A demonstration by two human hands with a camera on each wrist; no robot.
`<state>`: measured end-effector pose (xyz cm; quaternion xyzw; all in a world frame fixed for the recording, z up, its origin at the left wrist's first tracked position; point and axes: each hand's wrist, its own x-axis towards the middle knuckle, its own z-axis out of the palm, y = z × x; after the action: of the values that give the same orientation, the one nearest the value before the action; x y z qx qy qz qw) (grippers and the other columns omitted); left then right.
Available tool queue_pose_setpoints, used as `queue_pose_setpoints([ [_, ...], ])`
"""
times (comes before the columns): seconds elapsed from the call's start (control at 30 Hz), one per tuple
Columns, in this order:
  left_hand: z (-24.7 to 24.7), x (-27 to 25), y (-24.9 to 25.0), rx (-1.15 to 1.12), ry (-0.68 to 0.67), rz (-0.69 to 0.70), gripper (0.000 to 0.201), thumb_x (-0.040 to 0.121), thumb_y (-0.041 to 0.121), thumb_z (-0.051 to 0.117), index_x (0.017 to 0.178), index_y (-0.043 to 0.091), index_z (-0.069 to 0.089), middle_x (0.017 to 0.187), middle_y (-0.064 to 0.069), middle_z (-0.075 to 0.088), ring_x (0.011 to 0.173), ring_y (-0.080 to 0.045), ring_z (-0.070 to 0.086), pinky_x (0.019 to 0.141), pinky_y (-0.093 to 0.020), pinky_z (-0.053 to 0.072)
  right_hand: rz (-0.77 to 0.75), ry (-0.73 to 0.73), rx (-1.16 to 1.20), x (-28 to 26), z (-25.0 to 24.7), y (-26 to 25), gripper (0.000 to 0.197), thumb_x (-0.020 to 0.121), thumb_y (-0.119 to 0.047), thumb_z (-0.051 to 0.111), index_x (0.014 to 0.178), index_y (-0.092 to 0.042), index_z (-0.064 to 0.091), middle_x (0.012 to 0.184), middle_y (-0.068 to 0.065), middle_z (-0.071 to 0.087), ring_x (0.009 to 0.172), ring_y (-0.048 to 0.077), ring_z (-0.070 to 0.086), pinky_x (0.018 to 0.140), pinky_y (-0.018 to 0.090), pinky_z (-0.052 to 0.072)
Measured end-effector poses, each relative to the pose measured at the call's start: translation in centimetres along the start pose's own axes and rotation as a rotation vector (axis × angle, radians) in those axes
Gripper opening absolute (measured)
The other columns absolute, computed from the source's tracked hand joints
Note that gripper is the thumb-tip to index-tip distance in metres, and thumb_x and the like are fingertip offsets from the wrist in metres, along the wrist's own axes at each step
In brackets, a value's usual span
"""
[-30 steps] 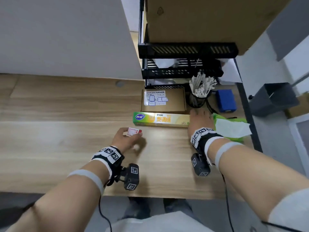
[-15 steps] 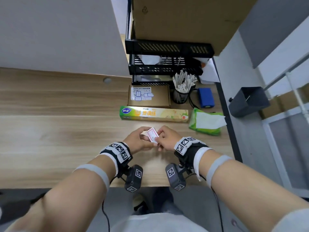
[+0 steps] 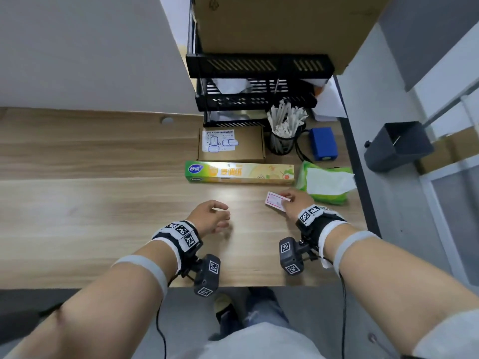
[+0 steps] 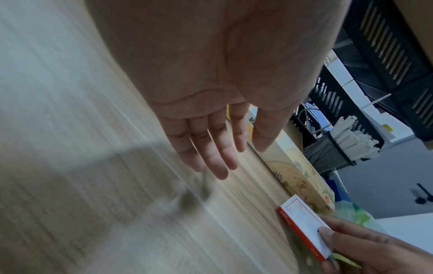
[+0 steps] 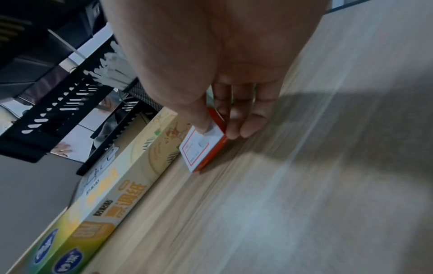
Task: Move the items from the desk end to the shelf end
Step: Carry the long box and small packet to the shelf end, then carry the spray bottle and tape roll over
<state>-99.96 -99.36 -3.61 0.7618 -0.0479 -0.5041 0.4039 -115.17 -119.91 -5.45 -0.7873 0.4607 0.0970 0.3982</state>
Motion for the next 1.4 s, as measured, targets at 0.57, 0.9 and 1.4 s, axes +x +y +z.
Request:
queue_pose_setpoints([
  [0.57,-4.8,-2.8,2.3,-0.060,0.284,0.060,0.008,0.096,0.010,0.059,0.103,0.013,0.061,0.095,-0.011,0.071,0.067,-0.014,0.067,0.060,-0.025,0.047,-0.344,-0.061,-0.459,-0.4,1.2,-9.7,0.025,0.091,-0.013,0.044,0.115,-0.018,0.047,0.104,0.012,0.058,0.087,0.033,0.059,0.068,0.034,0.044],
  [0.9,-20.4,-12.5,-4.8,-0.350,0.594,0.096,0.012,0.098,0.006,0.053,0.107,0.010,0.059,0.090,-0.008,0.067,0.070,-0.018,0.065,0.063,-0.027,0.046,-0.695,-0.289,-0.278,-5.9,12.3,-28.2,0.018,0.087,-0.016,0.054,0.096,-0.023,0.067,0.065,-0.002,0.055,0.067,0.020,0.053,0.059,0.027,0.034],
  [1.4,-52.9,-32.8,-25.2,-0.545,1.071,0.191,0.020,0.098,0.008,0.050,0.109,0.009,0.066,0.099,-0.010,0.072,0.075,-0.017,0.065,0.062,-0.024,0.050,-0.950,-0.514,-0.389,-26.0,39.5,-57.1,0.021,0.091,-0.011,0.048,0.097,-0.016,0.068,0.082,0.002,0.065,0.063,0.014,0.061,0.057,0.024,0.050],
])
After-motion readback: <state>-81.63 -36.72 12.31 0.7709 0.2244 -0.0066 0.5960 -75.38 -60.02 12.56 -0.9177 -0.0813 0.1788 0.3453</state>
